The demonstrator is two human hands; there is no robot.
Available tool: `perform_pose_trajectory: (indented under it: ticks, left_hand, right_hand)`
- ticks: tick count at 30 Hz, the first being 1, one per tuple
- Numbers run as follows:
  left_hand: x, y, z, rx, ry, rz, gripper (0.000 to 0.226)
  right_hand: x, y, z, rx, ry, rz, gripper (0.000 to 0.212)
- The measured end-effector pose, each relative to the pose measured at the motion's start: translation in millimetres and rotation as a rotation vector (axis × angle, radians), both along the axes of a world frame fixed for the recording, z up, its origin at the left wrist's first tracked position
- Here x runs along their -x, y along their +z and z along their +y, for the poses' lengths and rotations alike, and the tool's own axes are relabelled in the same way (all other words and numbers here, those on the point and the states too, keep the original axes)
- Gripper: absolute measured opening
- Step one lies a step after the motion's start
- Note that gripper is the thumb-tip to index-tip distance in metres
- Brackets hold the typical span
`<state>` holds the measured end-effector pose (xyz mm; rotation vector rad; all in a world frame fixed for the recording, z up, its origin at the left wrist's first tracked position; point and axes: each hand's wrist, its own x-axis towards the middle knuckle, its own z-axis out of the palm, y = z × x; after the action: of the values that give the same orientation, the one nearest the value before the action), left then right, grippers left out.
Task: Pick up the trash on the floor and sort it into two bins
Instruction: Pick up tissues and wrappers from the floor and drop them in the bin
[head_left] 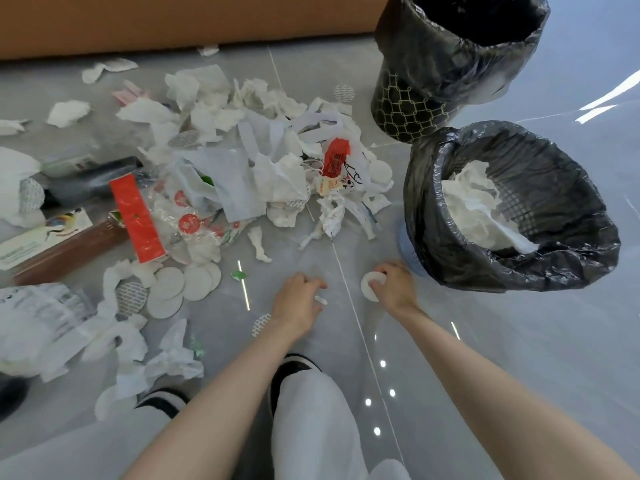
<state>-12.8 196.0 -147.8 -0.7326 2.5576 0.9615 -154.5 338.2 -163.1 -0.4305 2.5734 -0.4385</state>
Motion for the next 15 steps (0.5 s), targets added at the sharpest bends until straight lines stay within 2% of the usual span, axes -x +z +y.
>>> perform_pose_trajectory:
  ticks: [4,8,15]
  left_hand:
    - [7,-6,2,0.092,-0.093,-0.003,0.033]
    - [11,-9,4,0.158,-0.083,-0.003,0.026]
    - [8,-17,1,0.161,-0.099,-0.022,0.018]
  right_hand:
    - [0,-1,-2,0.012,-0.006,-0.026,0.025]
    - [-1,-2,-7,0.016,-0.062,-0.090,0.024]
    - [-6,1,-12,0.020,-0.038,-0.080,0.020]
